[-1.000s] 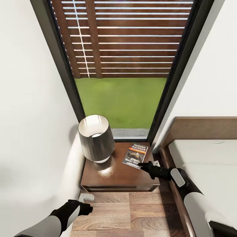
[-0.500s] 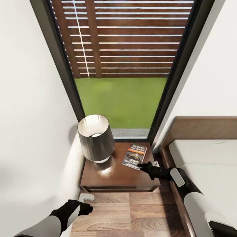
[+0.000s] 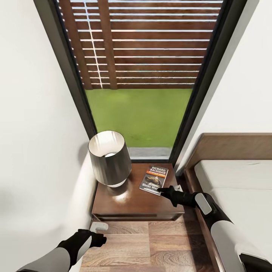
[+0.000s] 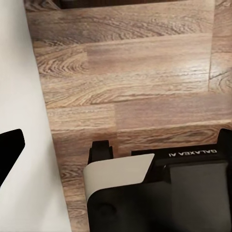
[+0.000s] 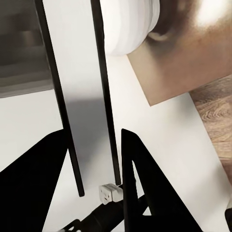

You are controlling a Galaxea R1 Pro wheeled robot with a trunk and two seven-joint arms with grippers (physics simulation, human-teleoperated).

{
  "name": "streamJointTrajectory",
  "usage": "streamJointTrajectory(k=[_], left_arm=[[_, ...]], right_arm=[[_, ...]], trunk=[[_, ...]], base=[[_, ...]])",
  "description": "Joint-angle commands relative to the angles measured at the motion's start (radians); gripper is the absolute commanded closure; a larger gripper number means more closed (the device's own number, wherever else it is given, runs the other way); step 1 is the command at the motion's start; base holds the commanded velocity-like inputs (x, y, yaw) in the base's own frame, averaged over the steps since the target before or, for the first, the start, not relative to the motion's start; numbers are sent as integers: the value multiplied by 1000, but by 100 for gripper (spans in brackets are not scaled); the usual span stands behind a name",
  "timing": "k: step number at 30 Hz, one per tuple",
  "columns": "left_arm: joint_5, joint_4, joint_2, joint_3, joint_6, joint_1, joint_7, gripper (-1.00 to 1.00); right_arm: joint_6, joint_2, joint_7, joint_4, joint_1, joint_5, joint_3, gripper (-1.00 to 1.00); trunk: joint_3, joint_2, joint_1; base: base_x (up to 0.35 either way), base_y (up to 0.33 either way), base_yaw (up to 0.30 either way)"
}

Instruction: In the bedroom, move the book from the bed onto either nightstand, and place the two sandals side by side next to the bed.

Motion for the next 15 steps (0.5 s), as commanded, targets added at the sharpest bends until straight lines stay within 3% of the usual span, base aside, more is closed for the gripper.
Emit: streamJointTrajectory(k=[1,15], left_arm=[[8,-2,1,-8,5,0,0,-100],[8,-2,0,-10,7,0,0,-100]], right_arm=[[6,1,6,0,-1,6,-5,100],[6,1,6,-1,-1,6,-5,100]], trunk=[[-4,-8,4],[-11,-22,12]], base=[[0,0,0],[0,0,0]])
